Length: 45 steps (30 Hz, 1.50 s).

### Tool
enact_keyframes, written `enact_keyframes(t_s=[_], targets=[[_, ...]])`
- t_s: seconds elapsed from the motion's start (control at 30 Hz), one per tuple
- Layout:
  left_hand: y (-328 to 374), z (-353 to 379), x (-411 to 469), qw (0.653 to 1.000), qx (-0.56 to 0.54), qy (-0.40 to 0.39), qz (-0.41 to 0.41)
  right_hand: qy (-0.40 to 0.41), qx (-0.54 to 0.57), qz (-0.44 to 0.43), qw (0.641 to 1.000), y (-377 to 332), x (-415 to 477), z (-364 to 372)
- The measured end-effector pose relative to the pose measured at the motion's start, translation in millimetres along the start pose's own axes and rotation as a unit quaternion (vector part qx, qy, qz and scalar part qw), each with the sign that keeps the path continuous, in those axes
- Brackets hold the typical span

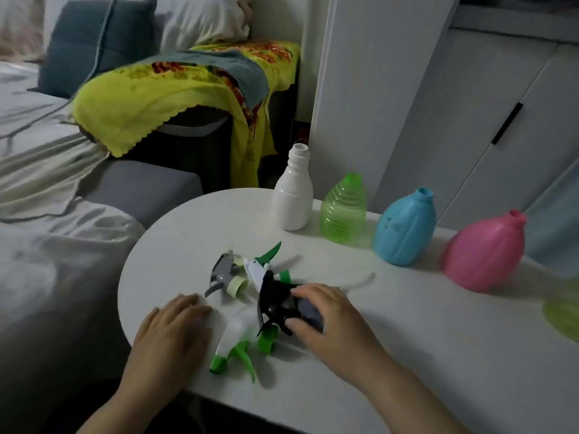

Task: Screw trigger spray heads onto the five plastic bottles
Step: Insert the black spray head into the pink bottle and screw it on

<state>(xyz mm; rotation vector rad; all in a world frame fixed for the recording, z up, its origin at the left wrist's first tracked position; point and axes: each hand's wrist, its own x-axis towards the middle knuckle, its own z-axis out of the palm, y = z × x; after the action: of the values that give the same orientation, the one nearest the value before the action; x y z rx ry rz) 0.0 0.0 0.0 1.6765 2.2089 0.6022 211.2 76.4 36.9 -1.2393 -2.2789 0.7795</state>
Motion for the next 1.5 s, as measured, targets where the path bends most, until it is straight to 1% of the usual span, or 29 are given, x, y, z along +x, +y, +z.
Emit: enact_keyframes(t_s=[0.07,0.17,0.23,0.27,0.37,0.43,0.53,0.6,0.67,0.73,0.8,0.87,0.97,1.07,1.17,1.27,1.33,1.43,1.5], targets=[[-4,-3,3,1.000,-0.022,0.008,0.006,-0.047,-0.025,-0.018,0.998,-2,1,6],[-4,-7,2,0.999,-0.044,0.007,0.019,-0.078,-0.076,-0.009,0.994,-7,0,10],[-3,-7,0,0.999,-0.043,0.009,0.023,-0.068,-0.094,-0.002,0.993,-9,1,11],[-3,-7,-1,0.998,-0.044,0.018,0.030,-0.052,-0.108,-0.012,0.993,-9,2,11],[-5,-7,-4,0.998,-0.051,0.019,0.030,-0.034,-0.112,0.011,0.993,-16,3,13],[-4,-7,-5,0.998,-0.048,0.012,0.029,-0.040,-0.110,0.034,0.993,-19,4,12],[-1,-10,-7,0.998,-0.049,0.016,0.023,-0.051,-0.114,0.046,0.991,-22,8,11],[0,-11,-7,0.998,-0.051,0.018,0.021,-0.047,-0.088,0.056,0.993,-22,9,8],[-2,-11,-6,0.998,-0.057,0.021,0.021,-0.031,-0.028,0.070,0.997,-21,7,1],[-2,-12,-6,0.996,-0.080,0.029,0.015,0.009,0.061,0.073,0.995,-16,2,-12],[2,-14,-9,0.992,-0.115,0.046,0.005,0.063,0.141,0.067,0.986,-9,-4,-32],[11,-17,-12,0.988,-0.135,0.078,0.007,0.117,0.214,0.064,0.968,1,-13,-55],[32,-21,-14,0.983,-0.136,0.106,0.054,0.201,0.318,0.057,0.925,22,-34,-90],[67,-22,-14,0.977,-0.142,0.111,0.112,0.276,0.380,0.057,0.881,49,-56,-121],[113,-16,-4,0.966,-0.193,0.075,0.152,0.336,0.425,0.056,0.839,75,-76,-141],[171,-3,10,0.947,-0.214,0.012,0.238,0.370,0.477,0.036,0.796,94,-88,-148],[212,9,26,0.931,-0.232,-0.006,0.283,0.386,0.495,0.029,0.778,103,-94,-150],[266,36,51,0.912,-0.271,-0.009,0.309,0.402,0.526,0.022,0.749,114,-101,-155],[290,61,62,0.909,-0.272,-0.004,0.316,0.402,0.551,0.027,0.731,122,-105,-158]])
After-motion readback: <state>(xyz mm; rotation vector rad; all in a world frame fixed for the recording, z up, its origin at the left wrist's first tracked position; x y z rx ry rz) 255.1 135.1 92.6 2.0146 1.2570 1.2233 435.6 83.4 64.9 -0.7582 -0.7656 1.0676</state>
